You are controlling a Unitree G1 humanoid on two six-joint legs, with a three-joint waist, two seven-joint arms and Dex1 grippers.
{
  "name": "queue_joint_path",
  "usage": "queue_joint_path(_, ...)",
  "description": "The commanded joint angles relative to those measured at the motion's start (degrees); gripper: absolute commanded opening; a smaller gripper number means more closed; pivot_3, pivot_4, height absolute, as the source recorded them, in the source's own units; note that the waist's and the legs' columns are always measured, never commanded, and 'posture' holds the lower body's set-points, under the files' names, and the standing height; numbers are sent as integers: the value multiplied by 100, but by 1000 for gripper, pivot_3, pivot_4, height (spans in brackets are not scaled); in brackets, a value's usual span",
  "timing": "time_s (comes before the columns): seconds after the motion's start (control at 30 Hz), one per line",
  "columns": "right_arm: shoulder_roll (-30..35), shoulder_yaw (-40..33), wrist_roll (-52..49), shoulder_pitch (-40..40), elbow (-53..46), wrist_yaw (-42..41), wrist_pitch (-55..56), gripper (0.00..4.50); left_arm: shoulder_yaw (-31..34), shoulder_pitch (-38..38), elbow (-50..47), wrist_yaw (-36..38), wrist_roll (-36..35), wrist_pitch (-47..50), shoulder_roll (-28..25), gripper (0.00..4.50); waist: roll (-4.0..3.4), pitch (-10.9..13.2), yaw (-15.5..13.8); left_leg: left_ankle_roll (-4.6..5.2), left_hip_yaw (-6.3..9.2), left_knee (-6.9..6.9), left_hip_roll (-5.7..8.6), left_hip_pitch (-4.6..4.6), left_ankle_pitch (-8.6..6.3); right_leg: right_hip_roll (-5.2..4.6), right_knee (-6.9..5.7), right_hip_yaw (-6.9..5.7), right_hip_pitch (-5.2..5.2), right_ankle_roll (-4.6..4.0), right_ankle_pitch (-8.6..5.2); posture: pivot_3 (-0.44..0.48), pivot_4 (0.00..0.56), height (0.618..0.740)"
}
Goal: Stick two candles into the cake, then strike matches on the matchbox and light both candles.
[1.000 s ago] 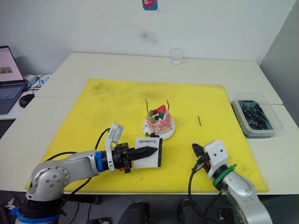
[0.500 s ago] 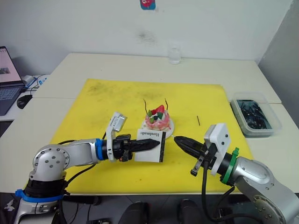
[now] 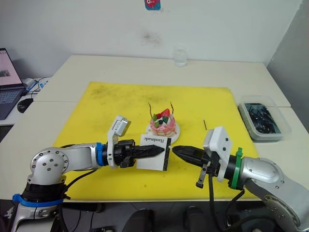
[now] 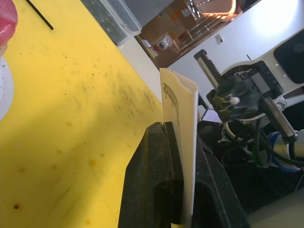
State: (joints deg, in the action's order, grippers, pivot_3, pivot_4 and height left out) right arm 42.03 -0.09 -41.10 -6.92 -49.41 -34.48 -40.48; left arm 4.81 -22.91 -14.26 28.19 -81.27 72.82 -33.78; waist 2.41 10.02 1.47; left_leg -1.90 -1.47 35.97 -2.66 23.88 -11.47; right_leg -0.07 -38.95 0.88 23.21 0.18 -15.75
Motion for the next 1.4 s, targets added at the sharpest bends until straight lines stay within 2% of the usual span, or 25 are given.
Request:
queue_joint_path(0.03,44,251,623,-373,162,-77,419,59,119,-15,-206,116,-80,-117,-15,0,0,0,-1,0,-1,0,0,-1,0,0,0,2,0,0,0,0,150,740)
queue_joint_path(0.37,75,614,1093,-928,391,-368,535,59,43,6,-309,301,399,-399,-20,0,0,0,-3,0,-1,-2,-1,3,0,0,2,1,2,0,-1,0,150,740)
queue_joint_path(0.53,72,684,1263,-891,373,-480,630,59,26,128,-426,251,570,-506,51,0,0,0,-3,0,-1,-1,-2,1,0,-1,1,1,1,0,-1,0,150,740)
queue_joint_path(1.17,-77,1059,2047,-682,570,-466,912,59,60,229,-494,268,442,-446,12,0,0,0,-3,0,-1,-1,-3,1,0,-1,0,1,1,0,-1,0,150,740)
queue_joint_path(1.4,-140,971,1878,-712,522,-428,568,59,-53,271,-581,218,1002,-746,89,0,0,0,-3,0,0,-1,-2,1,0,-1,0,1,1,0,-1,0,150,740)
